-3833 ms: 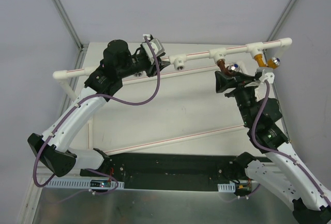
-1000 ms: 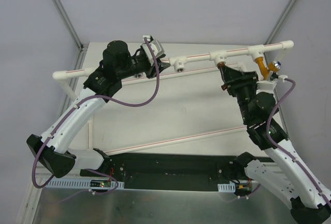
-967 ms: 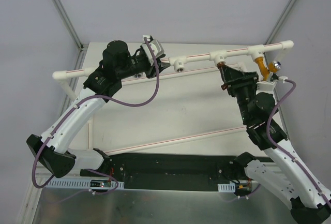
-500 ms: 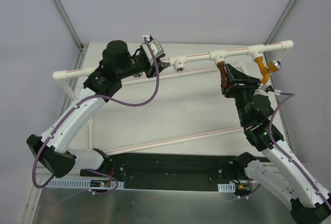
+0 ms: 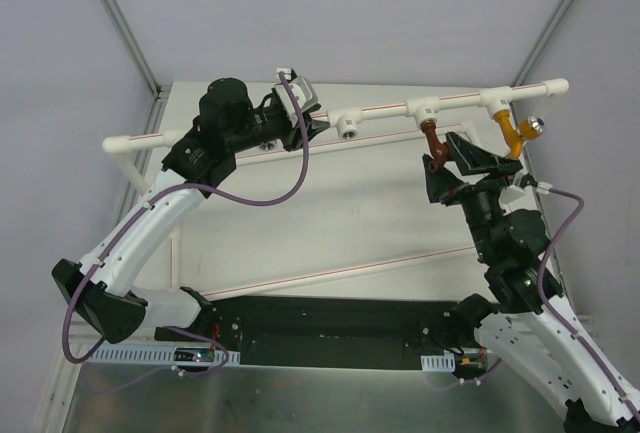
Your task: Install the water faucets
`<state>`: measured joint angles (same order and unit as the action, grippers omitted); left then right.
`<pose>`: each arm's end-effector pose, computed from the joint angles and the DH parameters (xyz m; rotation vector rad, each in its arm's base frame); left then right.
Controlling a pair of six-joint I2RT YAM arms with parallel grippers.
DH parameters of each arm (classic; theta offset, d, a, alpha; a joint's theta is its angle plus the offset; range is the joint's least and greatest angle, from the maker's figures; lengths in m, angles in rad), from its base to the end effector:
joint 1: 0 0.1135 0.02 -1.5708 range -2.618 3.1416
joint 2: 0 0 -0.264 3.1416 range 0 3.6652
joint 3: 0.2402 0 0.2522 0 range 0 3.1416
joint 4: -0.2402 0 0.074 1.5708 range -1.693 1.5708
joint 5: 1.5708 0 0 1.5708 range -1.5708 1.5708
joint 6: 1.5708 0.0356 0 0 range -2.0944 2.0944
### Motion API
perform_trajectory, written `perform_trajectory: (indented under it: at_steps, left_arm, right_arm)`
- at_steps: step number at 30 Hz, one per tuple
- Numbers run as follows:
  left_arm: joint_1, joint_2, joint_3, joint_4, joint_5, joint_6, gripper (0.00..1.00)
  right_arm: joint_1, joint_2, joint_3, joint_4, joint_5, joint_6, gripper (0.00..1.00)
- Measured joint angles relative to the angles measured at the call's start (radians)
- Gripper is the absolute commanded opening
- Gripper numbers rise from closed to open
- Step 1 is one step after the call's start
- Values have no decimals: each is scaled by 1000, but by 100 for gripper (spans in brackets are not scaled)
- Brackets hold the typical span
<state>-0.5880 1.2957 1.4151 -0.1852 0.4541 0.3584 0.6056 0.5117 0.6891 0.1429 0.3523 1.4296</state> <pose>0.2327 -0.1739 0.4494 1.0506 1.2827 -0.5457 0.1075 0.0595 0.3789 0.8704 1.1360 1.5079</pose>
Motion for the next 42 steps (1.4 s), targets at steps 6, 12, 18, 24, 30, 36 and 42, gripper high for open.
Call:
perform_trajectory:
  at_steps: [6, 12, 18, 24, 30, 36, 42]
  left_arm:
    - [0, 0, 0, 0, 0, 0, 2]
    - [0, 0, 0, 0, 0, 0, 2]
    - [0, 0, 0, 0, 0, 0, 2]
    - [0, 0, 0, 0, 0, 0, 2]
    - [0, 0, 0, 0, 0, 0, 2]
    - [0, 0, 0, 0, 0, 0, 4]
    - [0, 0, 0, 0, 0, 0, 4]
  right_arm:
    - [0, -122, 0, -155, 2, -63, 89]
    - [0, -269, 2, -359, 18, -197, 88]
    - [0, -275, 110, -503, -35, -620, 87]
    - [0, -209, 277, -534, -277, -1283, 88]
    - [0, -175, 248, -507, -450, -1904, 87]
    - [0, -134, 171, -362, -518, -2377, 88]
    - [0, -49, 171, -297, -524, -2698, 86]
